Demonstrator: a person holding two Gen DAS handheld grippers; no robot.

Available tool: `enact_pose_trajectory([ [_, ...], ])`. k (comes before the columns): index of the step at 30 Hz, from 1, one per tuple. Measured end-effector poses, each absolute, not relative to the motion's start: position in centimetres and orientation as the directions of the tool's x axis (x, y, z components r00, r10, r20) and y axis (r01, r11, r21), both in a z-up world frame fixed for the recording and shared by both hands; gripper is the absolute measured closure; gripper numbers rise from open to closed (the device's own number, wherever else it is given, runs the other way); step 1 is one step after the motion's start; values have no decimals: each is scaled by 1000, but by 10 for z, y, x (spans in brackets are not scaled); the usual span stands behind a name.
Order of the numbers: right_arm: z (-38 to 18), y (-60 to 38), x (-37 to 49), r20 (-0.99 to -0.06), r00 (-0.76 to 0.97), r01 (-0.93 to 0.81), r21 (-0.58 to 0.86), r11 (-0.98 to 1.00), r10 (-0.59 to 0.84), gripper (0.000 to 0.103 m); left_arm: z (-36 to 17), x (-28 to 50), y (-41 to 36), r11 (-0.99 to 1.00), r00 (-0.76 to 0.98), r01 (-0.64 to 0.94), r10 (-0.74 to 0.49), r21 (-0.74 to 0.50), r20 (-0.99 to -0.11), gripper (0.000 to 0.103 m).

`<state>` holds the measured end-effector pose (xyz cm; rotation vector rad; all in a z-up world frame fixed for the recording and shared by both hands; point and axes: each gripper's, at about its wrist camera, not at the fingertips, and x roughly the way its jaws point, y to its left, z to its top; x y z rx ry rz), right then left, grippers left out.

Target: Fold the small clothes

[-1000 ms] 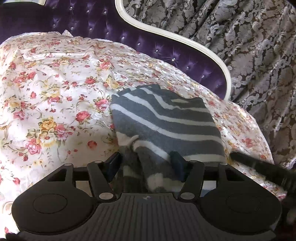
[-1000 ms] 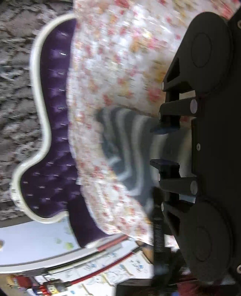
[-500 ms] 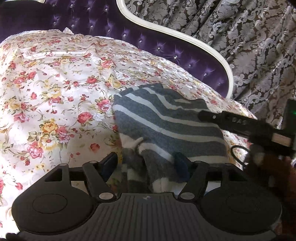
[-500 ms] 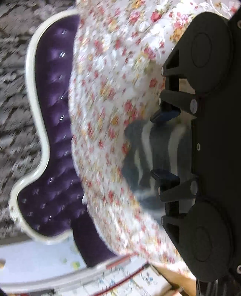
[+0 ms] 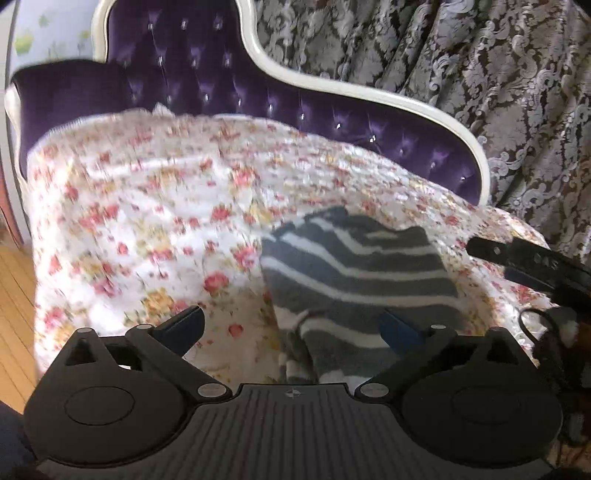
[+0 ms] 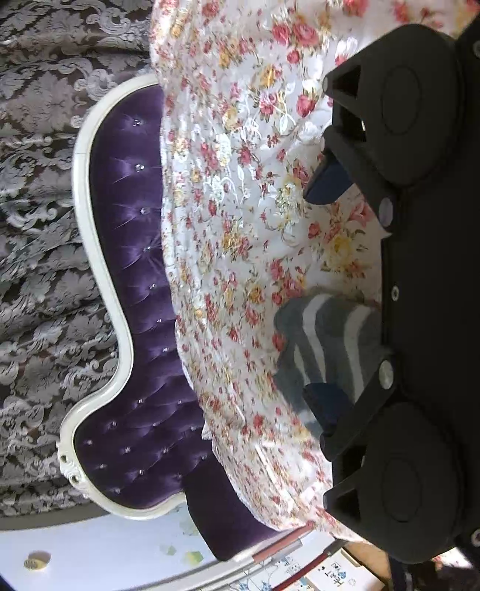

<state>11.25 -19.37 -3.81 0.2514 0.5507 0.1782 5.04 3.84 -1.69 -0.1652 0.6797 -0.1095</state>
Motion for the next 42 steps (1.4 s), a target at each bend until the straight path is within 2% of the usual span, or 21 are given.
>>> enact_pose_trajectory([
  [7,-16,-180,72,-477,842,-140,256,957,251,0,3,33,24,987,788,62,-138,-145,-600,0],
  [19,-20,-170,24,-541,790,-157,275,948,288,0,-2,6,8,985,762,96,-164,-142,-627,0],
  [26,-27,-169,11,-585,771,-124,249,960,251,0,0,-3,-10,998,769,53,-31,15,-639,1],
  [32,-28,-169,6,-598,772,-114,202,973,214,1,8,-10,-17,997,782,12,36,74,-623,1],
  [42,-23,-162,0,-575,786,-124,218,968,230,1,4,-4,-5,1000,725,-15,12,2,-689,1],
])
